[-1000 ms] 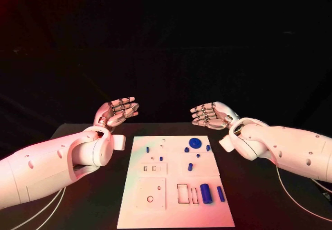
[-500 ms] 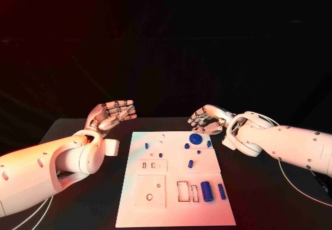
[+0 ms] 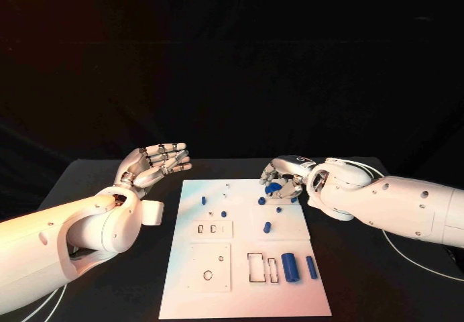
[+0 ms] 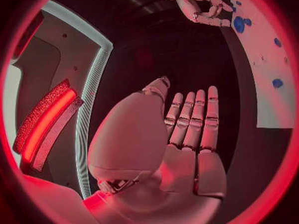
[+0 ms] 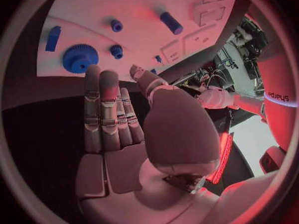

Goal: Assemble the parts on the task board

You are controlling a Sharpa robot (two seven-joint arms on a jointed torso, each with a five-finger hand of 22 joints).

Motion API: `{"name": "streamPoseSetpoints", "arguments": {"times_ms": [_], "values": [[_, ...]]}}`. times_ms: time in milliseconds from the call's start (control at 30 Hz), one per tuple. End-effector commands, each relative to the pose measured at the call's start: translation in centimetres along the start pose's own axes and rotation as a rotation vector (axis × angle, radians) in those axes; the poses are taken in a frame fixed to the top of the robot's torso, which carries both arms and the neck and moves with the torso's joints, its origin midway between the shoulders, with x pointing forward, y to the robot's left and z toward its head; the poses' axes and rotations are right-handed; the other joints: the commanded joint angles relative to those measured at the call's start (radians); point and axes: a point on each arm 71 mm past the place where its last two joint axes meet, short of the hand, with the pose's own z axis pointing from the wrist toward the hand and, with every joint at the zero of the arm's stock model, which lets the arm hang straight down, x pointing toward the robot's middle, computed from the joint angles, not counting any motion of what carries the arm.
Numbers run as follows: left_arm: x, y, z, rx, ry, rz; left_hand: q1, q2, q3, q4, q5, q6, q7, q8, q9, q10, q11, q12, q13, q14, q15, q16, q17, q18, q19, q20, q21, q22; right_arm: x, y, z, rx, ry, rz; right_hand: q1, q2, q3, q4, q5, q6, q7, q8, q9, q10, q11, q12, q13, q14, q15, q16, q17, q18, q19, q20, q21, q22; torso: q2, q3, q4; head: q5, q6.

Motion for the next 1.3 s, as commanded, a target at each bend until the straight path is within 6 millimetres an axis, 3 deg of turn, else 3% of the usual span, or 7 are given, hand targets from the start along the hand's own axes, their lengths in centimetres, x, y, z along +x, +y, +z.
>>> {"name": "streamPoseSetpoints", "arguments": {"times_ms": [33, 133, 333, 600, 867, 1300], "values": [[0.5, -0.3, -0.1, 0.011, 0.035, -0.013, 0.001, -0.011, 0.008, -0.001, -0.005, 0.004, 0.042, 0.005, 0.001, 0.009, -0.001, -0.005, -0.001, 0.004, 0.000, 0.001, 0.001, 0.011, 0.005, -0.001, 0.005, 0.001, 0.5, -0.1, 0.1, 0.024, 0.048, -0.093, 0.011, -0.002, -0.006, 0.016, 0.004, 0.008, -0.001, -0.005, 0.012, -0.006, -0.003, 0.014, 0.002, 0.035, -0.002, 0.194, 0.194, -0.036, 0.072, 0.001, 0.174, 0.217, 0.014, -0.0041, 0.0054, -0.004, 0.002], [0.6, -0.3, -0.2, 0.010, 0.040, -0.016, 0.001, -0.011, 0.008, -0.001, -0.005, 0.004, 0.042, 0.004, 0.001, 0.009, -0.001, -0.006, -0.001, 0.002, 0.000, -0.001, 0.001, 0.010, 0.006, -0.001, 0.006, 0.001, 0.6, 0.0, 0.2, 0.026, 0.057, -0.101, 0.016, -0.006, 0.003, 0.032, 0.005, 0.010, 0.000, -0.007, 0.024, -0.003, -0.003, 0.025, 0.004, 0.041, -0.001, 0.311, 0.312, -0.056, 0.114, 0.006, 0.295, 0.371, 0.018, -0.0049, 0.0069, -0.008, 0.003], [0.9, -0.4, -0.4, 0.009, 0.049, -0.021, 0.001, -0.012, 0.009, -0.001, -0.005, 0.004, 0.043, 0.004, 0.000, 0.009, -0.001, -0.007, -0.001, 0.000, 0.000, -0.002, 0.001, 0.010, 0.007, -0.001, 0.007, 0.001, 1.0, 0.0, 0.4, 0.030, 0.066, -0.106, 0.019, -0.010, 0.020, 0.050, 0.008, 0.012, 0.002, -0.008, 0.037, 0.004, -0.003, 0.035, 0.005, 0.050, 0.000, 0.400, 0.406, -0.073, 0.148, 0.010, 0.390, 0.497, 0.023, -0.0061, 0.0085, -0.012, 0.003], [1.0, -0.5, -0.5, 0.005, 0.053, -0.023, 0.001, -0.012, 0.010, -0.002, -0.005, 0.004, 0.043, 0.004, 0.000, 0.009, 0.000, -0.008, -0.001, -0.002, 0.001, -0.003, 0.001, 0.010, 0.008, -0.001, 0.007, 0.001, 1.5, 0.2, 0.7, 0.025, 0.062, -0.101, 0.018, -0.016, 0.073, 0.067, 0.018, 0.016, 0.000, -0.010, 0.049, 0.044, -0.006, 0.044, 0.007, 0.055, -0.002, 0.448, 0.453, -0.082, 0.164, 0.010, 0.441, 0.567, 0.026, -0.0066, 0.0108, -0.010, 0.003], [0.9, -0.5, -0.5, 0.001, 0.052, -0.023, 0.000, -0.013, 0.011, -0.002, -0.005, 0.003, 0.044, 0.003, 0.000, 0.008, 0.001, -0.010, -0.002, -0.005, 0.002, -0.006, 0.000, 0.010, 0.008, -0.001, 0.007, 0.001, 1.9, 0.2, 0.9, 0.026, 0.072, -0.095, 0.013, -0.021, 0.150, 0.076, 0.021, 0.031, -0.003, -0.005, 0.065, 0.076, -0.011, 0.032, 0.001, 0.058, -0.004, 0.480, 0.483, -0.089, 0.177, 0.009, 0.476, 0.617, 0.029, -0.0063, 0.0114, 0.002, -0.002], [0.9, -0.4, -0.5, -0.006, 0.055, -0.024, 0.000, -0.013, 0.013, -0.003, -0.005, 0.001, 0.045, 0.001, -0.001, 0.007, 0.002, -0.012, -0.002, -0.009, 0.003, -0.009, 0.000, 0.009, 0.006, -0.001, 0.006, 0.000, 2.1, 0.3, 1.1, 0.028, 0.084, -0.093, 0.003, -0.021, 0.193, 0.080, 0.038, 0.042, -0.007, 0.003, 0.080, 0.100, -0.016, 0.024, -0.002, 0.060, -0.008, 0.496, 0.499, -0.094, 0.186, 0.006, 0.498, 0.649, 0.030, -0.0096, 0.0140, -0.005, -0.002]]}}
